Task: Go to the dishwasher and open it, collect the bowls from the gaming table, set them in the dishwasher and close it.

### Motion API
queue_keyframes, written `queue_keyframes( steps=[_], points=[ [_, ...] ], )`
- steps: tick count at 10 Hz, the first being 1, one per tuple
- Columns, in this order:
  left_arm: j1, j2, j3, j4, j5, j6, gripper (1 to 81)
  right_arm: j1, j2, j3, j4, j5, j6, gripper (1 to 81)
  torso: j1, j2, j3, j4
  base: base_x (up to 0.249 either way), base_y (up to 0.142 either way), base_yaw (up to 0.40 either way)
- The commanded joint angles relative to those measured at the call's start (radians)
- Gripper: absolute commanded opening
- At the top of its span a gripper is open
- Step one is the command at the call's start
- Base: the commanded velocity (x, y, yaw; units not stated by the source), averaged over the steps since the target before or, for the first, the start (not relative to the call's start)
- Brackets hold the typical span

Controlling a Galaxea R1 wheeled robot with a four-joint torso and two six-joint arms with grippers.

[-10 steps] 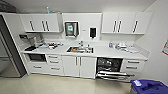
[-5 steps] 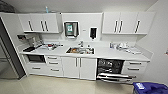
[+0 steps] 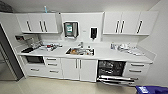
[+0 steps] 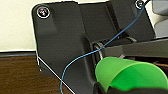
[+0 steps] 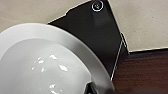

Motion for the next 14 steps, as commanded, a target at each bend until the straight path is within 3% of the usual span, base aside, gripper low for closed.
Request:
queue_keyframes(
  steps=[1,14],
  points=[
    [-0.044,0.002,0.0,-0.003,0.046,0.0,1.0,0.048,-0.011,0.0,-0.009,-0.046,-0.004,1.0,0.0,0.0,0.0,0.0,0.114,0.0,0.0],
    [-0.044,0.002,0.0,0.0,0.046,0.0,1.0,0.04,0.011,-0.002,-0.035,-0.043,0.0,1.0,0.0,0.0,0.0,0.0,0.114,0.0,0.0]
  ],
)
